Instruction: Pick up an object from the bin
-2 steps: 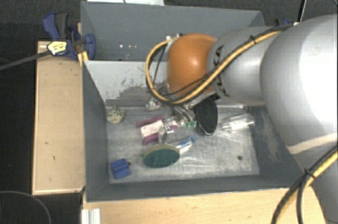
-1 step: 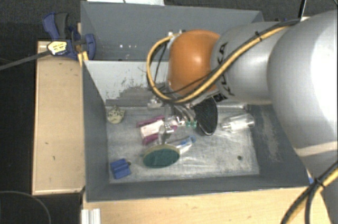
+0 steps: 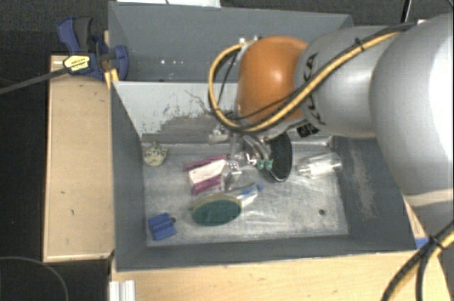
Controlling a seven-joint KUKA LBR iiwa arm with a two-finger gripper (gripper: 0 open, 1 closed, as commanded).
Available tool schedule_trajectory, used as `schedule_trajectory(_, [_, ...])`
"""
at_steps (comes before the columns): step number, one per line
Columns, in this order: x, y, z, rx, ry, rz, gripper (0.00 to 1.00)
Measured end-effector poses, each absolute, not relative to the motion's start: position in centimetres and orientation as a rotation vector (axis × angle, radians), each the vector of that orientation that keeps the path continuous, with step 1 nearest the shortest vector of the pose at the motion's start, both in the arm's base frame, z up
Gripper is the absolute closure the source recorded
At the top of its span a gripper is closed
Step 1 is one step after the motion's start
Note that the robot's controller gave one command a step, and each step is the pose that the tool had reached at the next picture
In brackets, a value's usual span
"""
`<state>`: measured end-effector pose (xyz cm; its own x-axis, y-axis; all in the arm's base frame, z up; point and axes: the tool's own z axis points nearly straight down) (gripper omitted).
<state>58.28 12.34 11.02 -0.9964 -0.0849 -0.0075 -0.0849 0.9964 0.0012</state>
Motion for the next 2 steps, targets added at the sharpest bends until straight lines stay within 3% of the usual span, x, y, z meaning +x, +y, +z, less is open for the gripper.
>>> schedule_trajectory(1, [58.56,13.9,7.22,-0.148,3.131,0.003,0.0])
schedule_trajectory(2, [58.69,13.9,7.38,-0.147,3.133,0.002,0.0])
